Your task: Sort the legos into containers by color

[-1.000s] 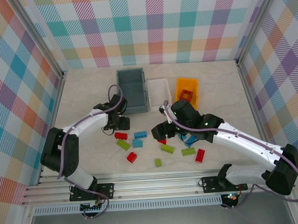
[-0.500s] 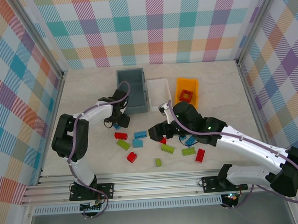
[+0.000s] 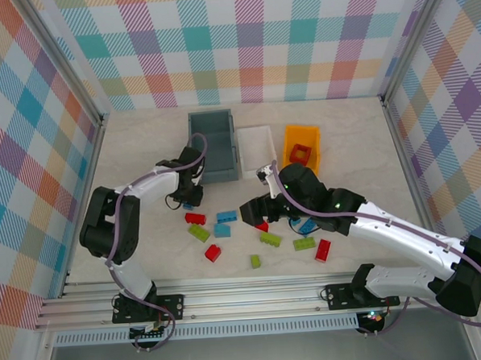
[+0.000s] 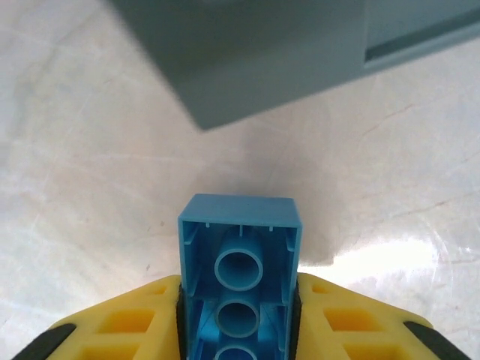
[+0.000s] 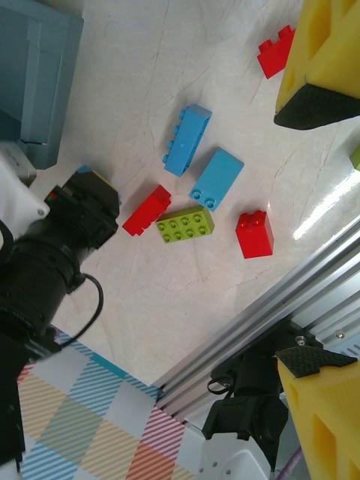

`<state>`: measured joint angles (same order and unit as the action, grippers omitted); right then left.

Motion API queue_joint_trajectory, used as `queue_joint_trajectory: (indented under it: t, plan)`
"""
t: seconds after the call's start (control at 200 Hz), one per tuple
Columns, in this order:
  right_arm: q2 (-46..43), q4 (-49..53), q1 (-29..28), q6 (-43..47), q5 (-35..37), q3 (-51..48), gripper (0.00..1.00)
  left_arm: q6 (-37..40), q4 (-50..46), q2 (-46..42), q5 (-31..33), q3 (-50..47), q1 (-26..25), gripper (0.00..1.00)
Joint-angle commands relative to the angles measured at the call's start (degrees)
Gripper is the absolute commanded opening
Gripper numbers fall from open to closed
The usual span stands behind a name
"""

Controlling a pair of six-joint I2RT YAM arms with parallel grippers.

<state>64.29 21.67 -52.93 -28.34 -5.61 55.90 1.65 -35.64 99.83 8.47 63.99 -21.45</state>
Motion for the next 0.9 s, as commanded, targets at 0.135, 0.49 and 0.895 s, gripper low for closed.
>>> queue_joint_trajectory:
  t: [0.135, 0.49, 0.895]
  plan:
    - [-1.1, -1.4, -0.3, -0.6, 4.2, 0.0, 0.76, -5.8, -4.5, -14.3, 6.1, -0.6, 0.0, 0.31]
    - [0.9, -6.8, -0.2, -2.0, 13.7, 1.7, 0.75, -16.2, -10.1, -9.0, 2.5, 18.1, -4.0, 0.32]
    - [-2.1, -7.5, -0.2, -3.7, 17.6, 0.7, 0.74, -21.9, -15.1, 17.7, 7.8, 41.3, -4.6, 0.36]
